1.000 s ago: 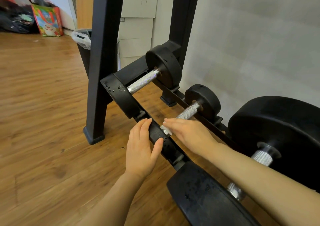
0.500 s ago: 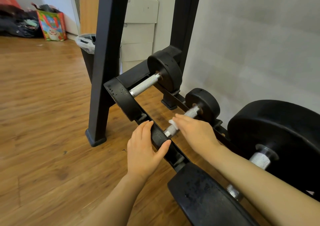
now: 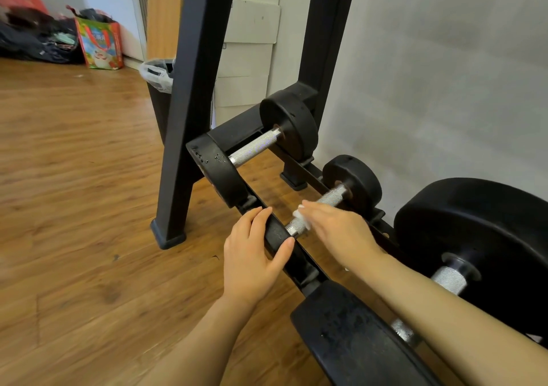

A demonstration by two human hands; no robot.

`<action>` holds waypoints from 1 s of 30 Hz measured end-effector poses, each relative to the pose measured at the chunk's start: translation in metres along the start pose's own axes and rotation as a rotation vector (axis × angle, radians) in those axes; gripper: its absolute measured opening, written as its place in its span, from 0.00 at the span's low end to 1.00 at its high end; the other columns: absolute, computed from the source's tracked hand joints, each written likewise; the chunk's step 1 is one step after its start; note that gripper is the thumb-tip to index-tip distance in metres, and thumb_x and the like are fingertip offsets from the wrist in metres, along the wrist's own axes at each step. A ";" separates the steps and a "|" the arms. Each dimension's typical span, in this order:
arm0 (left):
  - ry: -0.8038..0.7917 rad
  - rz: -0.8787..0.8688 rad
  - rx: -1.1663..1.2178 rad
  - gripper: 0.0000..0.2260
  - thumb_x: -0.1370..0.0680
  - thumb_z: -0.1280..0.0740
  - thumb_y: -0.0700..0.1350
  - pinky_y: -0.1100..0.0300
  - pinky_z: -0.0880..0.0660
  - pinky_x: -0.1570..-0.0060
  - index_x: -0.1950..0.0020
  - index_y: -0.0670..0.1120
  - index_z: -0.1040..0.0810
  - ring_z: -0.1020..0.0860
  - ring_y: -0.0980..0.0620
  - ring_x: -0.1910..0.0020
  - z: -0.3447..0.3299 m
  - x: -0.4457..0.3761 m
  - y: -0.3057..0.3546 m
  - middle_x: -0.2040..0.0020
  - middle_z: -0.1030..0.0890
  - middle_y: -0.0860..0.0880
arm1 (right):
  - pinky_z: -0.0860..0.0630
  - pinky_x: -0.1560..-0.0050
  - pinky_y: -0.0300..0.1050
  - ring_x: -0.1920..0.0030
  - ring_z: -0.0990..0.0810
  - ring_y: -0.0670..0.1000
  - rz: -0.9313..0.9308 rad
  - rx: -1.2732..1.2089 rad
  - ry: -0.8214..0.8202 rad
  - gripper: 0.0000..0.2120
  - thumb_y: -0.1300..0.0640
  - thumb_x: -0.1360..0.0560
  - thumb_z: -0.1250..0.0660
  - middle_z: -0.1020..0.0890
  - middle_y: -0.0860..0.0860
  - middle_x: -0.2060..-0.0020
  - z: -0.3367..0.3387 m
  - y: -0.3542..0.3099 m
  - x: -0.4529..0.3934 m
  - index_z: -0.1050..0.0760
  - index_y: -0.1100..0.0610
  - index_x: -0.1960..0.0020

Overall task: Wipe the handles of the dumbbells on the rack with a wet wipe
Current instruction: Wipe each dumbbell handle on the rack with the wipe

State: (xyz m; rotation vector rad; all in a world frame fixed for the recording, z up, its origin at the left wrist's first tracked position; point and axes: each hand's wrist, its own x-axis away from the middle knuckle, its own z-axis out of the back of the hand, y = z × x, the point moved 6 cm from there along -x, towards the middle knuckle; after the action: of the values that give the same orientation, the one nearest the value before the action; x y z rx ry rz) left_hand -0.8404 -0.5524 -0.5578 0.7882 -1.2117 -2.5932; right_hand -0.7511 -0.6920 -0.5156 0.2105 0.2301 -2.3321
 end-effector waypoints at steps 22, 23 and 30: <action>0.139 -0.070 -0.434 0.19 0.19 0.37 0.48 0.43 0.33 0.32 0.29 0.45 0.26 0.32 0.41 0.28 0.097 -0.161 -0.023 0.28 0.29 0.42 | 0.29 0.34 0.47 0.34 0.25 0.53 -0.167 0.051 0.215 0.22 0.57 0.19 0.38 0.29 0.48 0.29 0.082 -0.015 -0.122 0.34 0.51 0.26; 0.105 -0.072 -0.458 0.20 0.18 0.38 0.49 0.43 0.34 0.31 0.28 0.45 0.27 0.33 0.41 0.27 0.093 -0.168 -0.027 0.27 0.30 0.42 | 0.30 0.34 0.47 0.33 0.26 0.53 -0.183 0.042 0.236 0.22 0.56 0.19 0.38 0.30 0.48 0.29 0.083 -0.012 -0.129 0.34 0.51 0.26; 0.039 -0.077 -0.442 0.21 0.18 0.41 0.55 0.46 0.32 0.32 0.29 0.48 0.26 0.29 0.45 0.29 0.067 -0.183 -0.043 0.29 0.26 0.46 | 0.27 0.38 0.45 0.38 0.22 0.52 -0.217 0.134 0.164 0.26 0.53 0.21 0.36 0.27 0.48 0.31 0.077 0.007 -0.160 0.38 0.49 0.24</action>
State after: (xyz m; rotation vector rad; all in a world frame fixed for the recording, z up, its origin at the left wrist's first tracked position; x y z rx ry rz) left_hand -0.7187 -0.4132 -0.4836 0.7944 -0.5674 -2.7385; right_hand -0.6416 -0.6038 -0.4063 0.4647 0.1849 -2.5501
